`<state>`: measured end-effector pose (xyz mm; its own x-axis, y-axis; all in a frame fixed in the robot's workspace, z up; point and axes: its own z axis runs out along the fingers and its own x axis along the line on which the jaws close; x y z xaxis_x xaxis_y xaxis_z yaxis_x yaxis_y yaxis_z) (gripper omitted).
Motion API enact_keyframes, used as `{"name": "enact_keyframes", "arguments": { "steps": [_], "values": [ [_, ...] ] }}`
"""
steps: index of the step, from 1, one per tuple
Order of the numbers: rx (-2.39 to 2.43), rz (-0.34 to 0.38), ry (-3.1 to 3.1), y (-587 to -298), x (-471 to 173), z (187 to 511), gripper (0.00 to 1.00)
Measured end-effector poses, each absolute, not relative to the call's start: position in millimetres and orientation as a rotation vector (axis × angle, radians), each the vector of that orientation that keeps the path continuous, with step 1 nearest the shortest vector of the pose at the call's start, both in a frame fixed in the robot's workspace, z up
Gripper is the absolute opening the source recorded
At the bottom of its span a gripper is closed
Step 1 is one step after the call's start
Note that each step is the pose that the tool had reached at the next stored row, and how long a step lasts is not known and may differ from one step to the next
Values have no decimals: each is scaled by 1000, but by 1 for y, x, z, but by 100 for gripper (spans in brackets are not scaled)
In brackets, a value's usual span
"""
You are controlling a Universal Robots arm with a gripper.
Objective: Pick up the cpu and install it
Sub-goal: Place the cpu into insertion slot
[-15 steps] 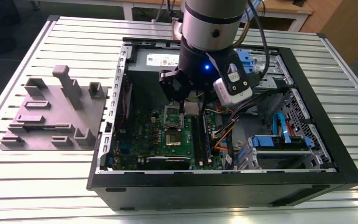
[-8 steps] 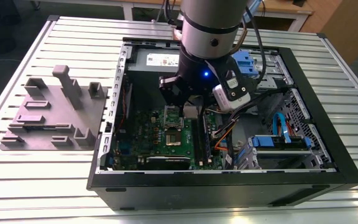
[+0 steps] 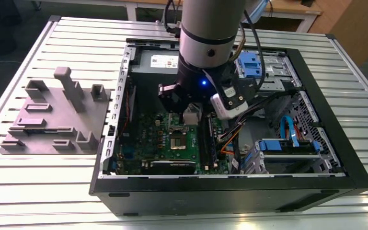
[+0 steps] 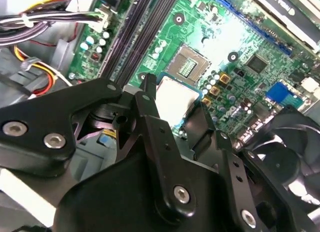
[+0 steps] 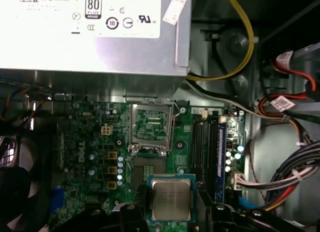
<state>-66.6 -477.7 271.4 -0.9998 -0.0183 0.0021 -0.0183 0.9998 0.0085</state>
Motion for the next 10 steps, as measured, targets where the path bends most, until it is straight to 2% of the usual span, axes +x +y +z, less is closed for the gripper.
{"name": "enact_keyframes", "arguments": {
  "steps": [10],
  "values": [
    [29,-13,-3133,-482,-67,259,47]
  ]
}}
